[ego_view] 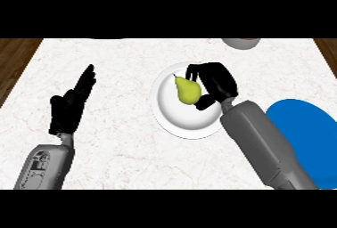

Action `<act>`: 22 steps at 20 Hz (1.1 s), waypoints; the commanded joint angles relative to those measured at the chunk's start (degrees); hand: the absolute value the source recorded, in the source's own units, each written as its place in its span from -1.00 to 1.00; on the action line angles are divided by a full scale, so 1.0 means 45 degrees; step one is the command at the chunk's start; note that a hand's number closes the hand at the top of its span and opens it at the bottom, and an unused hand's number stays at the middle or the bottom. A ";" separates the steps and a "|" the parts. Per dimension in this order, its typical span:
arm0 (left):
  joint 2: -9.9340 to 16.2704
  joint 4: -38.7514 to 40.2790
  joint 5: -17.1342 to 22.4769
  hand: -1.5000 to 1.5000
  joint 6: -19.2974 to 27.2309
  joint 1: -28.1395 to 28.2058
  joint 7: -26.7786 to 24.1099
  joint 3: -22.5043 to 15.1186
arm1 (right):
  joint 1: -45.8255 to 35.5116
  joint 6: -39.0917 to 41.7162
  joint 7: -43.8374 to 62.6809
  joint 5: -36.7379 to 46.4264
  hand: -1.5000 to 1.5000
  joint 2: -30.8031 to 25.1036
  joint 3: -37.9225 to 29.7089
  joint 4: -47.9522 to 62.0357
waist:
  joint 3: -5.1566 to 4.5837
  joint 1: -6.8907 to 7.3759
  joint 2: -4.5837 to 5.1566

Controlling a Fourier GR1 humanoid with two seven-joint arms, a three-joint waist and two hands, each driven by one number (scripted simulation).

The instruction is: Pick the pear from the plate and place it in the plate

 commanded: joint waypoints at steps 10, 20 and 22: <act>0.0064 0.0684 -0.0122 0.00 -0.0103 -0.0278 -0.0716 0.0351 | -0.2021 -0.1749 -0.1358 -0.2146 -1.00 0.1813 -0.0689 0.6433 | 0.0010 0.0178 0.0073; -0.0259 -0.0473 -0.0168 0.00 0.0167 0.0083 0.0472 0.0098 | -0.1458 -0.2114 -0.3637 -0.5923 -1.00 0.1826 -0.3653 0.4793 | 0.0018 -0.0115 -0.0046; -0.0247 -0.0311 -0.0135 0.00 -0.0016 0.0585 -0.0224 0.0056 | -0.1468 -0.1633 -0.3771 -0.6771 -1.00 0.0894 -0.4722 0.4419 | 0.0016 -0.0192 -0.0045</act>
